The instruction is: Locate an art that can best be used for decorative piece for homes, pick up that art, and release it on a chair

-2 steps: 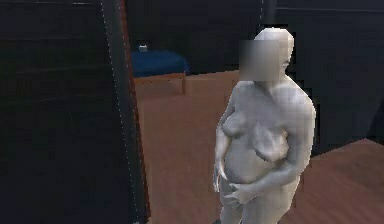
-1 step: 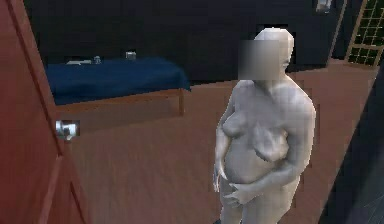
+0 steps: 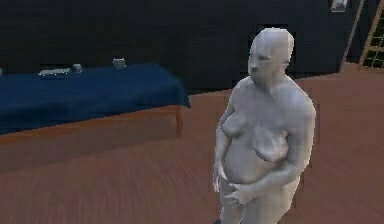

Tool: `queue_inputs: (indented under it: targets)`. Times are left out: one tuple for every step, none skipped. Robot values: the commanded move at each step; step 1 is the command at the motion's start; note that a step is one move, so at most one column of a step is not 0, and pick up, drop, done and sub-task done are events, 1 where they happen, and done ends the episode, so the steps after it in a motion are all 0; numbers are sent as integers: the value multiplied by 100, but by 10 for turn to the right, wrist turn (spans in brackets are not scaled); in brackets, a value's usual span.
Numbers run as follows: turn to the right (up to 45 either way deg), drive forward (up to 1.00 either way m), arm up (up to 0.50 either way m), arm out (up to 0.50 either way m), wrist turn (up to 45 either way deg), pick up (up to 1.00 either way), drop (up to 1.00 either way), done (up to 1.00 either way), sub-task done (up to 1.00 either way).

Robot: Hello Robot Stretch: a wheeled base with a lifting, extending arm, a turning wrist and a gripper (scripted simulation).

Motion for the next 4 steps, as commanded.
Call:
queue_inputs:
  targets:
    - [360, 0, 0, 0, 0, 0, 0, 0, 0]
    - [0, 100, 0, 0, 0, 0, 0, 0, 0]
    - [0, 100, 0, 0, 0, 0, 0, 0, 0]
    - [180, 0, 0, 0, 0, 0, 0, 0, 0]
